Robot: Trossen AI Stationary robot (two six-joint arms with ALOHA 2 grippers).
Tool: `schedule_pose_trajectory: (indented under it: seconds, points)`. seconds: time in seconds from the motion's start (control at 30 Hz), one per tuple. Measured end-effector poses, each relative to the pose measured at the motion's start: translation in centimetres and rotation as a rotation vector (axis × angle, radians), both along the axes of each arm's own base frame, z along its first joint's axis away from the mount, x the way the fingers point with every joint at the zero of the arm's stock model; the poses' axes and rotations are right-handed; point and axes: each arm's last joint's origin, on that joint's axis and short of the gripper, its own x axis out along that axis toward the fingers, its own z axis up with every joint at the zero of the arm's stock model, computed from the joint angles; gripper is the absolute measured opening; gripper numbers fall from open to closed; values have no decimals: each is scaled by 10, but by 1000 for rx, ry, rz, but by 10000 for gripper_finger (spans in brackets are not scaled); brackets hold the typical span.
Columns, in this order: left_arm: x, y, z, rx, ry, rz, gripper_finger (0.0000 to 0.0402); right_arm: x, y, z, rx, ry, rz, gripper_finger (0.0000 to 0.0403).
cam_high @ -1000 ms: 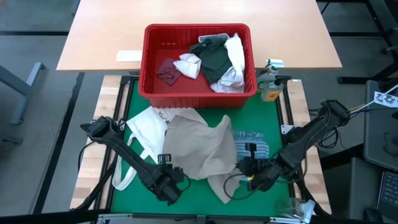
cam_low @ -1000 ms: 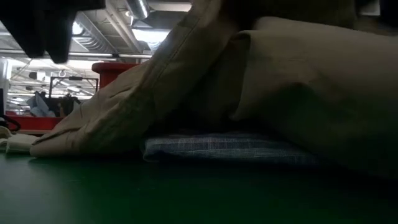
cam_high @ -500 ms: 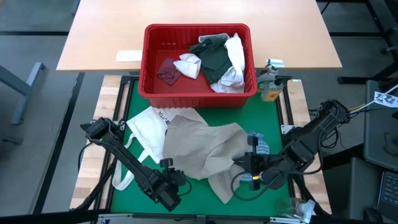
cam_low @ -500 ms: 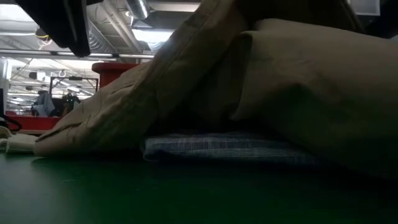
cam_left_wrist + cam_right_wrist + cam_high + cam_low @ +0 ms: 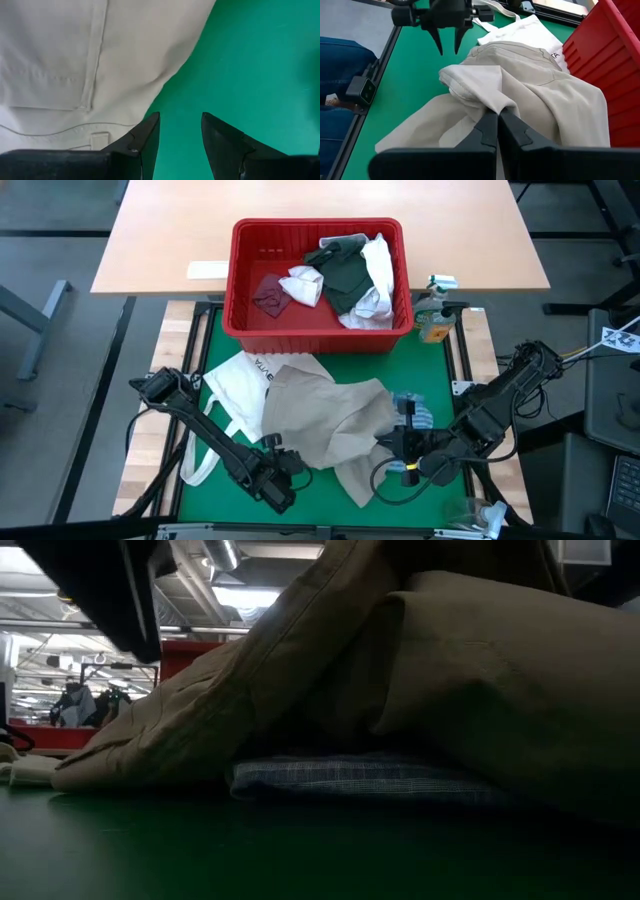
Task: Fold Laundry from Bin
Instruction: Fold the brown shorts
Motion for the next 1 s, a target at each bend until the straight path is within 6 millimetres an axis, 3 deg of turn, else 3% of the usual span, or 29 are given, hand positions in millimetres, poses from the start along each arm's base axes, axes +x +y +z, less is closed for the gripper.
schedule_pose_trajectory:
  seconds: [0.53,1.0]
  points:
    - [3,21,-31,7,14,48,140,-1,0,-2,2,29,19,1]
    - [6,27,-36,52,-38,75,140,-1,0,-2,4,34,21,1]
